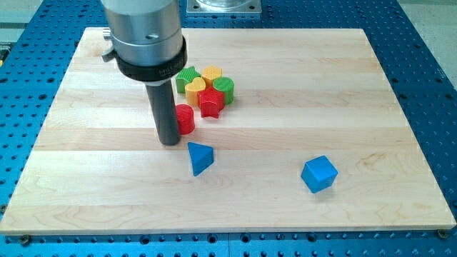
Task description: Push the triangle into the group of blocks
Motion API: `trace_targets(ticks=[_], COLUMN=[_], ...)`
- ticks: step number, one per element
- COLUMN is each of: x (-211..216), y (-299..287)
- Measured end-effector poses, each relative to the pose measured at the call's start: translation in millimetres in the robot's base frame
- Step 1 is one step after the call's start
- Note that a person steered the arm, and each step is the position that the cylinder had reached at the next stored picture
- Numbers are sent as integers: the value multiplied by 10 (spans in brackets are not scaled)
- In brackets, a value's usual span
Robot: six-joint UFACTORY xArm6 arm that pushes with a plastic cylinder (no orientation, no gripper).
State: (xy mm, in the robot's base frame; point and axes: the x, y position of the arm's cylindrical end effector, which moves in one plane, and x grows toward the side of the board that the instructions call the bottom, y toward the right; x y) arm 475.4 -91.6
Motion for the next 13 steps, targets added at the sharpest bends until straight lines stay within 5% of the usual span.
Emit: trace_targets(ticks=[2,4,6,8,9,10,12,13], x=[-311,-113,-113,129,947,1176,713,308], y=[72,-619,-615,-544,-846,-452,674,265])
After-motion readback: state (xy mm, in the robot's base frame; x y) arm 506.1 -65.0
